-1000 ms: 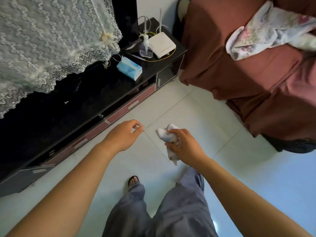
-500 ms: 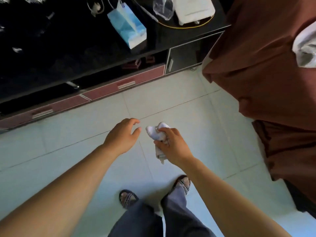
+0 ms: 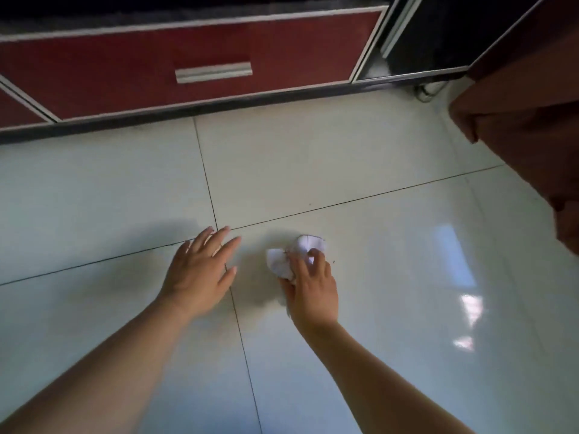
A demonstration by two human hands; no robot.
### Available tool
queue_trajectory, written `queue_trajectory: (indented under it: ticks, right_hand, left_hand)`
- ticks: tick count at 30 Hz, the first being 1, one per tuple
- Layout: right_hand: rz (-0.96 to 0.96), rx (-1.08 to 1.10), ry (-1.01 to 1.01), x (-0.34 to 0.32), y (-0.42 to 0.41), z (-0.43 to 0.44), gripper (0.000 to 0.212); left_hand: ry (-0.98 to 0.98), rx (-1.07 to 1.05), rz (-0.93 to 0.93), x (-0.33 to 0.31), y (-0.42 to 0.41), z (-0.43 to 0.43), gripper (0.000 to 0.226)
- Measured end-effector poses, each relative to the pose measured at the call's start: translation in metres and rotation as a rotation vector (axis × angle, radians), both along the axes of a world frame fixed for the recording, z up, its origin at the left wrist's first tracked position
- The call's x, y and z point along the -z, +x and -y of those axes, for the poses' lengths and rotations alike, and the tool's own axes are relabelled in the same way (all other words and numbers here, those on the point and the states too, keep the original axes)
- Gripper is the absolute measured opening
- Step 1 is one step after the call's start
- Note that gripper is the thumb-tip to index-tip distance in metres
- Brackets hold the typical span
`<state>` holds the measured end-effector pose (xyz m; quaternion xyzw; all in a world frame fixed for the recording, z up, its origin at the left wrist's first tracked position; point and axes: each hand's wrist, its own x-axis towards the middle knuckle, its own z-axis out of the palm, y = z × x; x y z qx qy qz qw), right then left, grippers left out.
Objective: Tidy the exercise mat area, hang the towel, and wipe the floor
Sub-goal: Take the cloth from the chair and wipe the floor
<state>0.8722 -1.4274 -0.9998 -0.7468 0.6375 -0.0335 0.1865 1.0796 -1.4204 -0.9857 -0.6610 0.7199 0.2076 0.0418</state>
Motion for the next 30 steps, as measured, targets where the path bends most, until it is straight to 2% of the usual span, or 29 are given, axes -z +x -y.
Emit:
queue_trajectory:
  ticks: [2,4,7,12,17,20,23,30]
  right_hand:
    - [-0.065,-0.054,-0.040,0.033,0.000,-0.002,0.048]
    - [-0.038,-0.094,-0.065,0.056,-0.002,-0.003,0.052]
    - [0.021,-0.115,-0.128,0.072,-0.002,0.000,0.055]
    - [-0.012,-0.075,-0.123,0.082,0.011,0.026,0.060]
    - [0.054,0.030,-0.057,0.075,-0.003,0.059,0.067]
    - [-0.004,0.142,-0.183,0.083,-0.016,0.051,0.058]
    - [-0.072,0.214,-0.185,0.090,-0.016,0.055,0.059]
    - [-0.122,0.272,-0.197,0.093,-0.019,0.154,0.064]
  left_hand:
    - [-0.060,0.005,0.015,0.033,0.004,0.003,0.057]
    - [-0.112,-0.010,-0.004,0.055,0.006,0.011,0.058]
    - [-0.197,-0.081,-0.010,0.074,0.008,0.027,0.058]
    - [-0.217,-0.086,-0.035,0.089,-0.009,0.055,0.061]
    - [-0.245,-0.075,-0.035,0.092,-0.032,0.086,0.061]
    - [-0.259,-0.102,-0.030,0.097,-0.049,0.102,0.060]
    - [-0.289,-0.131,0.017,0.105,-0.060,0.105,0.060]
    - [-0.278,-0.153,0.029,0.107,-0.059,0.110,0.057]
